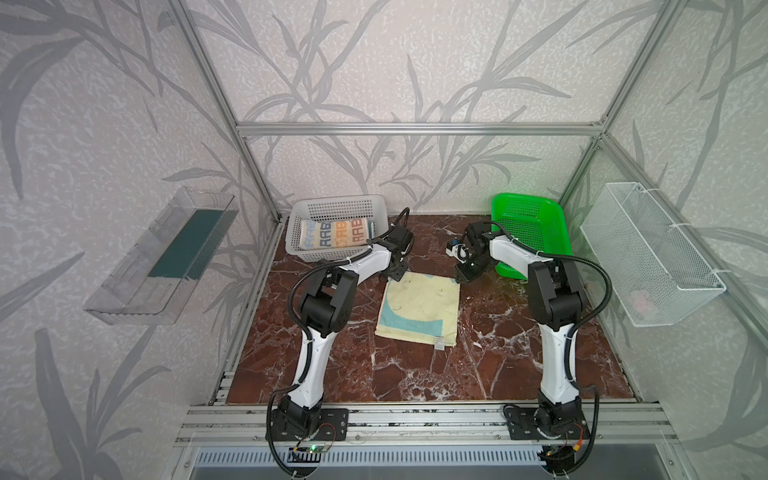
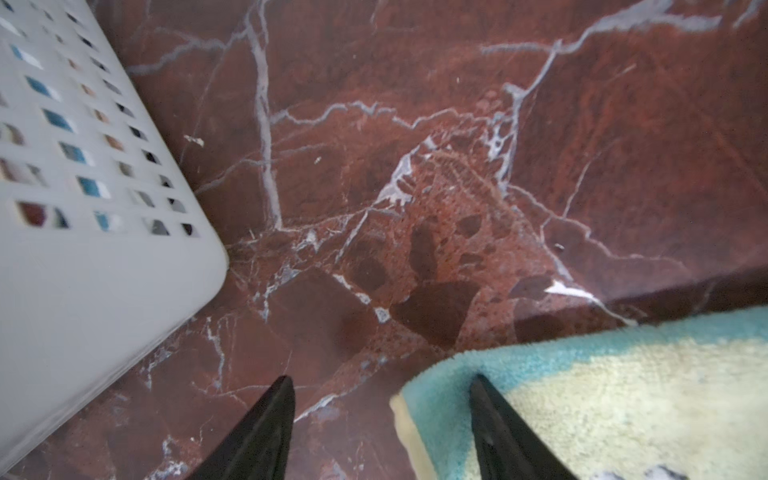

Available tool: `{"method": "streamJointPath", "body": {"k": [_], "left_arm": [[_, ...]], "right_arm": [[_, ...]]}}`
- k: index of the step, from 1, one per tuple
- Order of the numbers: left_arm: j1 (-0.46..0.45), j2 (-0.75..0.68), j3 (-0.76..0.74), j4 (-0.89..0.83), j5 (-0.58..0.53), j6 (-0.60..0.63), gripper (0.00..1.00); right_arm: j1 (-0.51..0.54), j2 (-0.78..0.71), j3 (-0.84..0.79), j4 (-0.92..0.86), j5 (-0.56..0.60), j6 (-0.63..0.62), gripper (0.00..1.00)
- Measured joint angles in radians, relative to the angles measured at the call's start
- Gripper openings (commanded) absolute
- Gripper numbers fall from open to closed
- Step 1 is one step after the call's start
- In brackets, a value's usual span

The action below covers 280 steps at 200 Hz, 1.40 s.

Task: Fold and stack the towels

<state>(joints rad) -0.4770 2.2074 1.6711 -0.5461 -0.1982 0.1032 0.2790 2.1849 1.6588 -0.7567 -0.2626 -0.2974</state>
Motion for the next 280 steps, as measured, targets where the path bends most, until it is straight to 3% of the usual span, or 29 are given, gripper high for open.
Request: {"method": "streamJointPath", "body": {"k": [33,85,101,151,280], "left_arm": [[-0.001,0.000,-0.002,0.000,-0.008,-0.015,0.66],[-0.001,0.000,-0.004,-0.006,-0.014,-0.064,0.66],[-0.001,0.000,-0.006,-0.008,-0.014,-0.087,0.66],[-0.004,-0.006,-0.022,0.002,-0.010,-0.126,0.66],[-0.005,-0.010,-0.030,0.010,-0.010,-0.134,0.65]], "right_arm": [[0.002,0.002,0.010,-0.007,-0.011,-0.004,0.23],[0.003,0.040,0.089,-0.021,-0.034,-0.012,0.05],[0.003,0.060,0.114,-0.034,-0.035,-0.016,0.04],[0.003,0.074,0.129,-0.061,-0.035,-0.025,0.32],[-0.009,0.007,0.086,-0.062,-0.103,-0.015,0.38]]}}
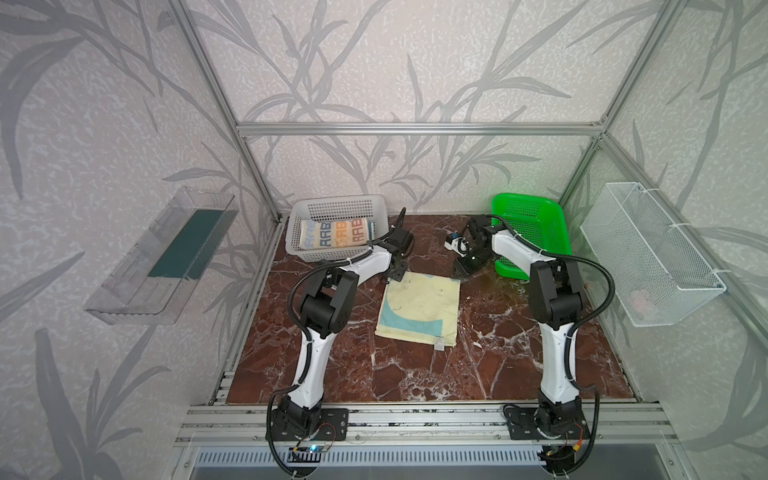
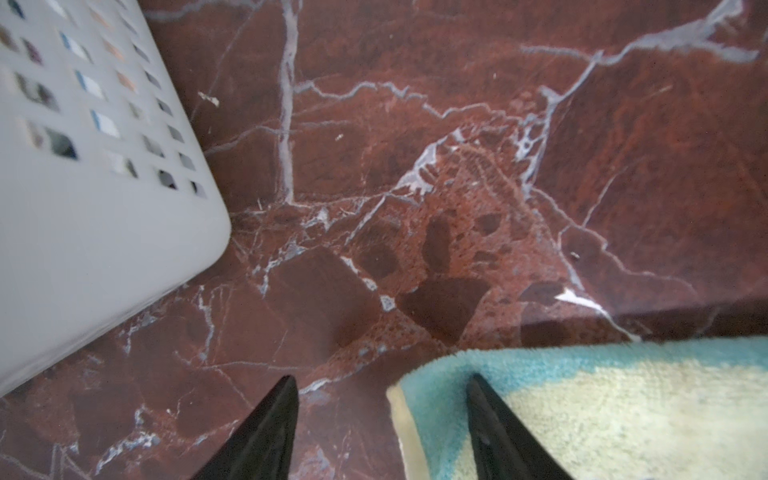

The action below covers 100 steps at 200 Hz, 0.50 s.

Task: Fold and stack the towels

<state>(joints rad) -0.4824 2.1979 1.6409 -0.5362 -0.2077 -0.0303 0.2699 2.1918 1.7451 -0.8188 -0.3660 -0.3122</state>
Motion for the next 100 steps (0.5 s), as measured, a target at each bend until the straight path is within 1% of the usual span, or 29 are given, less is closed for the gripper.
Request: {"method": "streamJointPath", "body": {"k": [71,100], "left_arm": [[0.000,-0.001,-0.002,0.002,0.000,0.000,0.65],[0.000,-0.001,-0.002,0.002,0.000,0.000,0.65]], "right_arm": [[0.004,0.026,0.003,-0.029,0.052,-0.014,0.36],[0.013,0.049,0.005,-0.039,0.061,-0.021,0.33]]}}
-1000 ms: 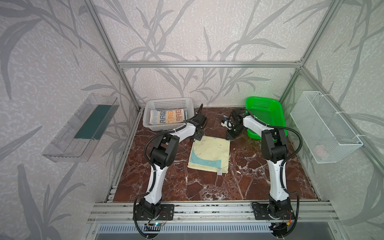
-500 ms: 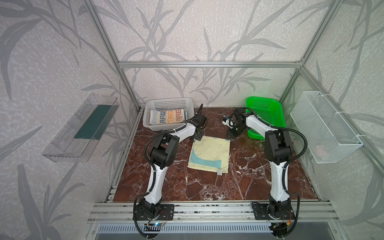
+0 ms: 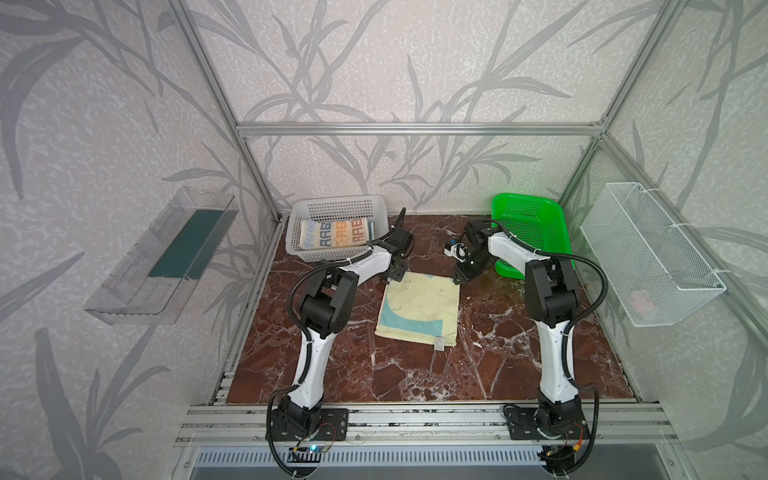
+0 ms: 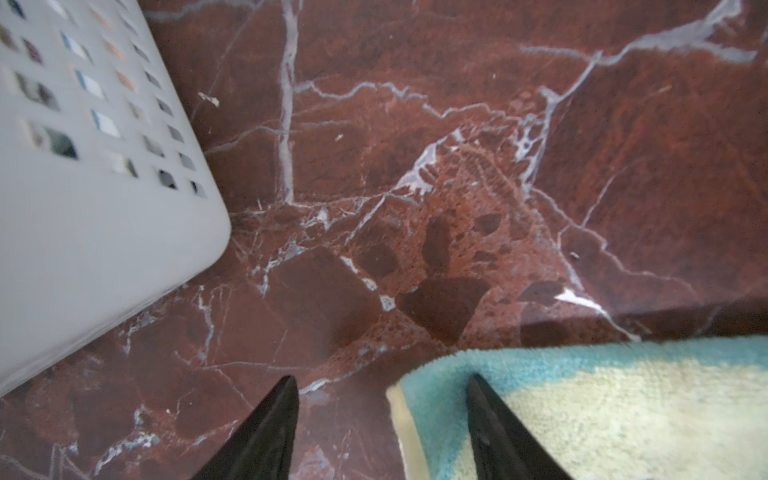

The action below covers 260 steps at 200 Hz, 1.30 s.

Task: Fold and stack the towels

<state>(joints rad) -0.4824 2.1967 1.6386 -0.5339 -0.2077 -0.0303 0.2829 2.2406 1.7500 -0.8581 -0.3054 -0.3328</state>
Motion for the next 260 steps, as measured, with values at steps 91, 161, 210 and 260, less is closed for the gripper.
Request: {"method": "streamJointPath", "body": {"k": [91,161,210,260], "left_arm": [[0.000,-0.004,-0.006,-0.015,0.002,-0.034,0.65],[0.000,-0.050,-0.049,-0.085,0.064,-0.109,0.65],[0.005,-0.056,-0.052,-0.110,0.125,-0.091,0.56],[0.055,-0.083,-0.097,-0.092,0.231,-0.105,0.55]], "right_arm": [[0.024,0.027,0.045,-0.022,0.053,-0.013,0.00],[0.034,0.097,0.193,-0.024,0.154,-0.071,0.00],[0.057,0.129,0.254,-0.024,0.211,-0.114,0.00],[0.065,0.141,0.252,-0.023,0.239,-0.132,0.00]]}}
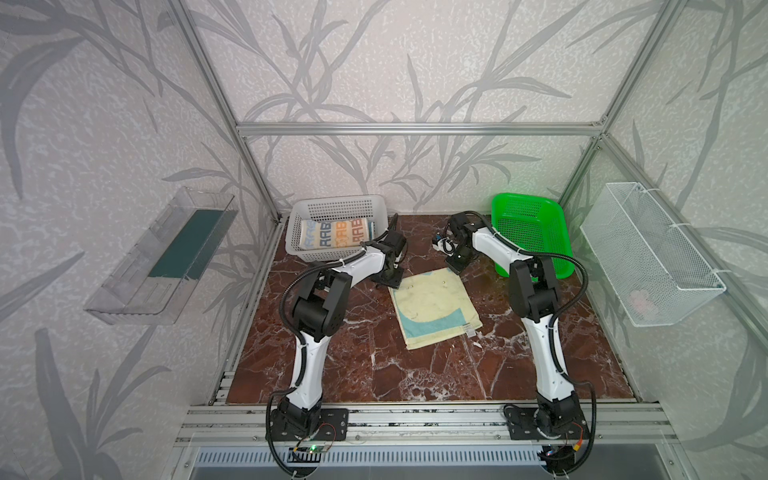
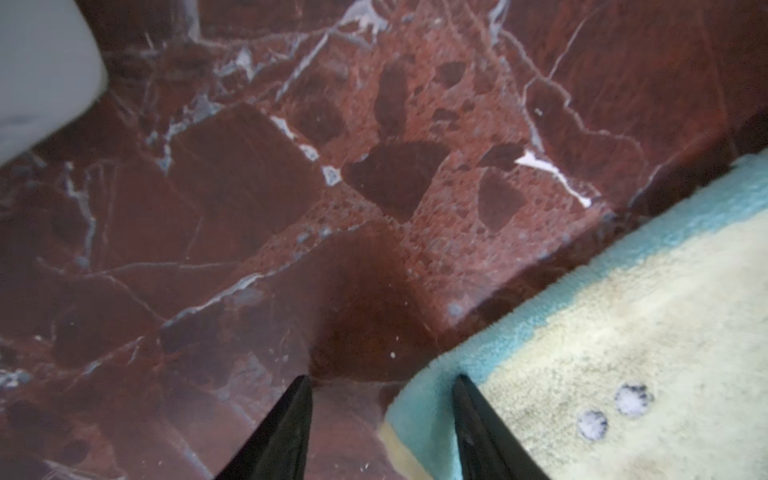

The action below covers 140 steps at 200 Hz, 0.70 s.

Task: Fold and stack the towels

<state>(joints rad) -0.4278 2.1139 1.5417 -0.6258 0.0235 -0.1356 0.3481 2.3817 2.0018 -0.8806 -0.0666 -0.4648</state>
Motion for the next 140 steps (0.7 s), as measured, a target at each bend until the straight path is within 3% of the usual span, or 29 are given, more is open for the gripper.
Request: {"method": "streamJointPath", "body": {"k": [44,99,140], "left_arm": [[0.069,-0.073,-0.092,0.016,0.118,-0.029,0.55],[0.063,-0.089,-0.097,0.048,0.180,-0.046,0.54],[0.062,-0.089,-0.086,0.056,0.225,-0.048,0.44]], "right_arm": [[0.000,0.000,-0.002,0.004,0.011,0.000,0.00],[0.000,0.000,-0.002,0.005,0.015,0.000,0.00],[0.000,-0.002,-0.006,0.008,0.015,0.000,0.00]]}}
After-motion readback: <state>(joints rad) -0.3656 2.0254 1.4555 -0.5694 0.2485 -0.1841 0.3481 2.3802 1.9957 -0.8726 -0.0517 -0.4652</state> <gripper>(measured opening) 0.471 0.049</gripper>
